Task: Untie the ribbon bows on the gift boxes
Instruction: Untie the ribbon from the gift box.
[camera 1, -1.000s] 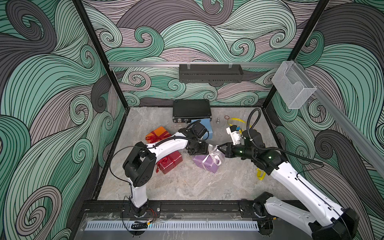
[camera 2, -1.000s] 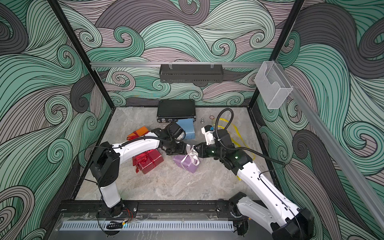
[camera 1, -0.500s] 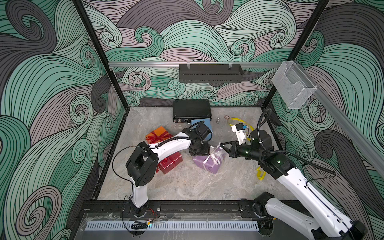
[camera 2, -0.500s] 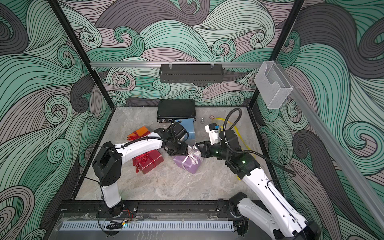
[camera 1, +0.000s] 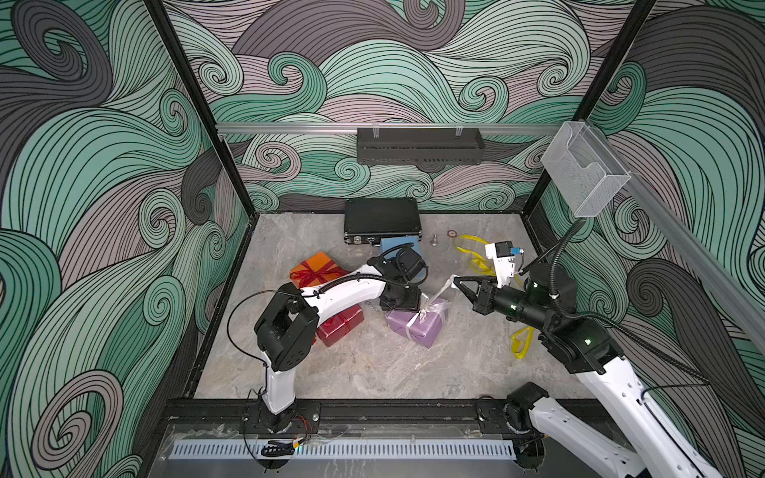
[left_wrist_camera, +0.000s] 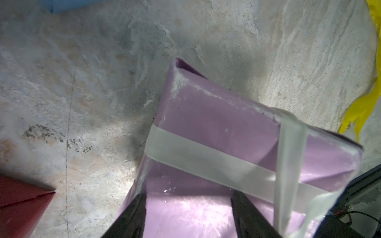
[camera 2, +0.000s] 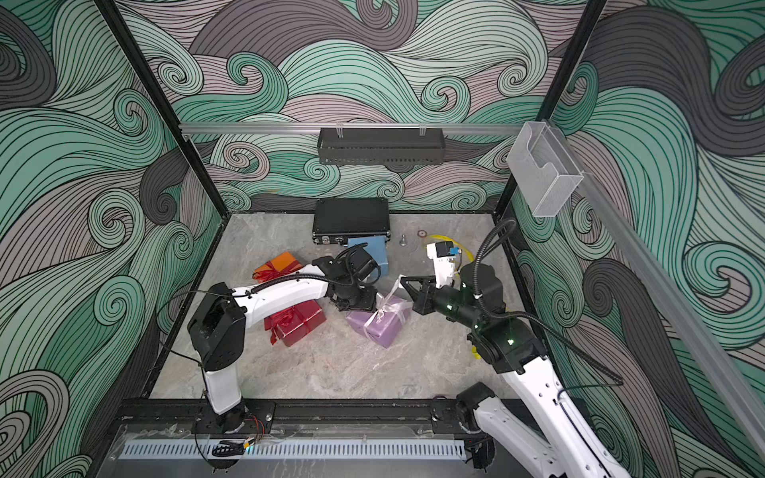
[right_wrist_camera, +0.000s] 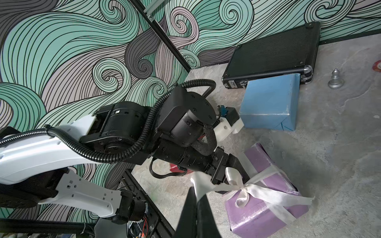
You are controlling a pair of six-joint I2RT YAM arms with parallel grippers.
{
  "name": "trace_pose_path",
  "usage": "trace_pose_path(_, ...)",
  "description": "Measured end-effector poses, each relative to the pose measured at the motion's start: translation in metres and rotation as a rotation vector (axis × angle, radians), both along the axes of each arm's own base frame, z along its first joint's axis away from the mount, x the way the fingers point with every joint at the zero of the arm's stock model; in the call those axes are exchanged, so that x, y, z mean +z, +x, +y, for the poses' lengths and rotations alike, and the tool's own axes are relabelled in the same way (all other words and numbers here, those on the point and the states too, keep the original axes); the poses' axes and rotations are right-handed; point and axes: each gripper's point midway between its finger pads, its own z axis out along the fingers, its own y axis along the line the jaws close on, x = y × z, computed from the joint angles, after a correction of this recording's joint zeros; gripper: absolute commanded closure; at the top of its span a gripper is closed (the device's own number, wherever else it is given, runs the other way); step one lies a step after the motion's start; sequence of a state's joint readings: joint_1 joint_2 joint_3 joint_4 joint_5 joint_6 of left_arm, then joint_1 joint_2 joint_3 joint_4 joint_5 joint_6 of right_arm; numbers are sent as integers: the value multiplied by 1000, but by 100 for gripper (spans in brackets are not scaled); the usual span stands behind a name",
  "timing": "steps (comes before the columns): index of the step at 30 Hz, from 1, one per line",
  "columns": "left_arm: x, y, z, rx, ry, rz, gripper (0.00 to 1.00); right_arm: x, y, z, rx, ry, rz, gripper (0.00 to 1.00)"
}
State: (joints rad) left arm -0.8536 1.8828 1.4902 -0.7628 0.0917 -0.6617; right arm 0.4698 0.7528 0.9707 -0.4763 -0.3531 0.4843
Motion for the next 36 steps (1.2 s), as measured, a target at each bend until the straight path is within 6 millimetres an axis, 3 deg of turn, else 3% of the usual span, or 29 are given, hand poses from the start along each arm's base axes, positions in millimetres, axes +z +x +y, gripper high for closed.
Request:
trace_pose_path(19,-1,-3,-4,-14,38,-19,35,39,-15,-32,-114,3,-135,100)
trace_pose_path(30,-2,-2,-3,-16,59,-16,35,91,-18,-55,-226,30,-257,100)
trace_pose_path(36,-3,0,-3,-18,74,-13,35,108,-24,-65,-264,51,-306,100)
